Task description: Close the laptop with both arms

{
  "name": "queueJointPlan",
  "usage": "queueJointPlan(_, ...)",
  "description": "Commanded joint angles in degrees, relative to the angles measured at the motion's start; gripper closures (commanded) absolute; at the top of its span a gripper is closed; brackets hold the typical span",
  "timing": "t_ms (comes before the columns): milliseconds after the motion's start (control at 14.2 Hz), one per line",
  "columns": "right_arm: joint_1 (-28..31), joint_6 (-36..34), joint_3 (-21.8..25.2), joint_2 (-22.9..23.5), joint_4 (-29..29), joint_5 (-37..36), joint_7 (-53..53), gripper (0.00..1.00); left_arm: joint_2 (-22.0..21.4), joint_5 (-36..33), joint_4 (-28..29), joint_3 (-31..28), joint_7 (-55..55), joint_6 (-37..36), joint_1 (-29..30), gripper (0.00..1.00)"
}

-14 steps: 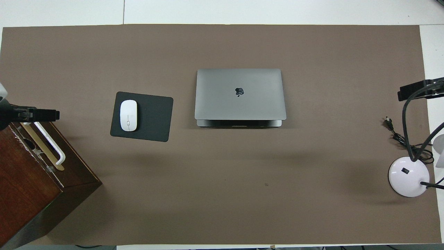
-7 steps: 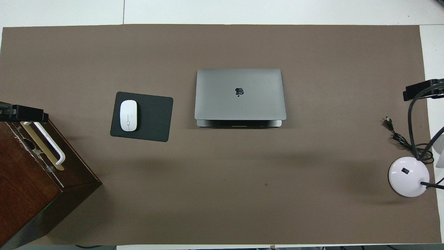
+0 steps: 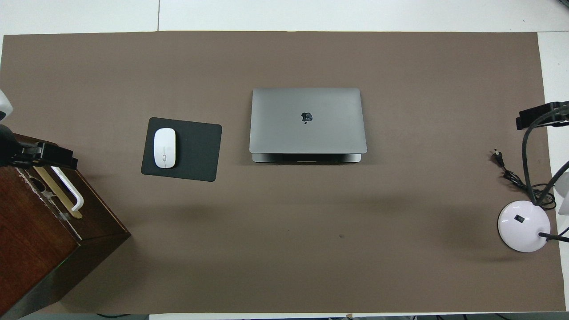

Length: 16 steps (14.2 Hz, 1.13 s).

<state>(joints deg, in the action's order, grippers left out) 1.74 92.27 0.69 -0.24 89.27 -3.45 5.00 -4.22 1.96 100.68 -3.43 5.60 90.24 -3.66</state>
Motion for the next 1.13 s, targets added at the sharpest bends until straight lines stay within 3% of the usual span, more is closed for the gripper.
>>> queueJointPlan(0, 0.63, -0.25, -0.07, -0.46, 0.9, 0.99, 0.98, 0.0, 0.88, -0.82, -1.45, -0.7, -1.38, -4.09, -0.74, 0.0)
queueJointPlan(211, 0.63, -0.07, -0.07, -0.02, 0.9, 0.99, 0.89, 0.0, 0.88, -0.82, -1.45, -0.79, -1.29, -4.63, -0.48, 0.0)
queueJointPlan(493, 0.63, -0.08, -0.16, -0.02, 0.9, 0.99, 0.89, 0.0, 2.99, -1.43, -6.46, -0.79, -1.2, -5.16, -0.74, 0.0)
queueJointPlan(1056, 0.63, -0.16, -0.16, 0.33, 0.99, 0.99, 0.98, 0.0, 2.9, -1.34, -6.46, -0.62, -0.94, -4.98, -0.3, 0.0)
